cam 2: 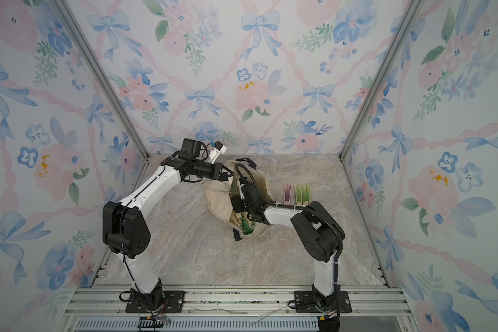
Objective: Take out the folding fans from the tote bags
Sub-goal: Pick up the folding fan from the canvas bag.
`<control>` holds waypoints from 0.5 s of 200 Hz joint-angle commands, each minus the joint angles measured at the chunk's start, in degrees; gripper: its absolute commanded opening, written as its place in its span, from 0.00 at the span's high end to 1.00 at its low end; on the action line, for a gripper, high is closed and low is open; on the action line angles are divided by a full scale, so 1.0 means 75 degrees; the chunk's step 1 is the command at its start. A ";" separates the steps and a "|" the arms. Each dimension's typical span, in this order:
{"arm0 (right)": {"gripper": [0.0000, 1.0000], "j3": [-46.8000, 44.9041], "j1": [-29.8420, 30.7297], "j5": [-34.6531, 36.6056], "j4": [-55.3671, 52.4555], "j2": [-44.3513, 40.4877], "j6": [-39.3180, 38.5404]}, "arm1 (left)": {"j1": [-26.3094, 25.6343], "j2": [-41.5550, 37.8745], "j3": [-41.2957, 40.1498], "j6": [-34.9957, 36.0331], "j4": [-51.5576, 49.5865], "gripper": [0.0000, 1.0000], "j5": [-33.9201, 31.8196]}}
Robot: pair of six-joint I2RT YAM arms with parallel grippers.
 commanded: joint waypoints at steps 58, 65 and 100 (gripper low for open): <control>0.58 -0.0315 -0.0433 -0.0702 0.0551 -0.0075 0.0497 | -0.0039 -0.0311 -0.0107 0.0048 0.0212 1.00 0.0190; 0.58 -0.0310 -0.0423 -0.0668 0.0511 -0.0073 0.0463 | -0.0045 -0.0319 -0.0111 0.0044 0.0207 1.00 0.0189; 0.58 -0.0306 -0.0422 -0.0634 0.0445 -0.0012 0.0427 | -0.0046 -0.0296 -0.0081 0.0037 0.0213 1.00 0.0207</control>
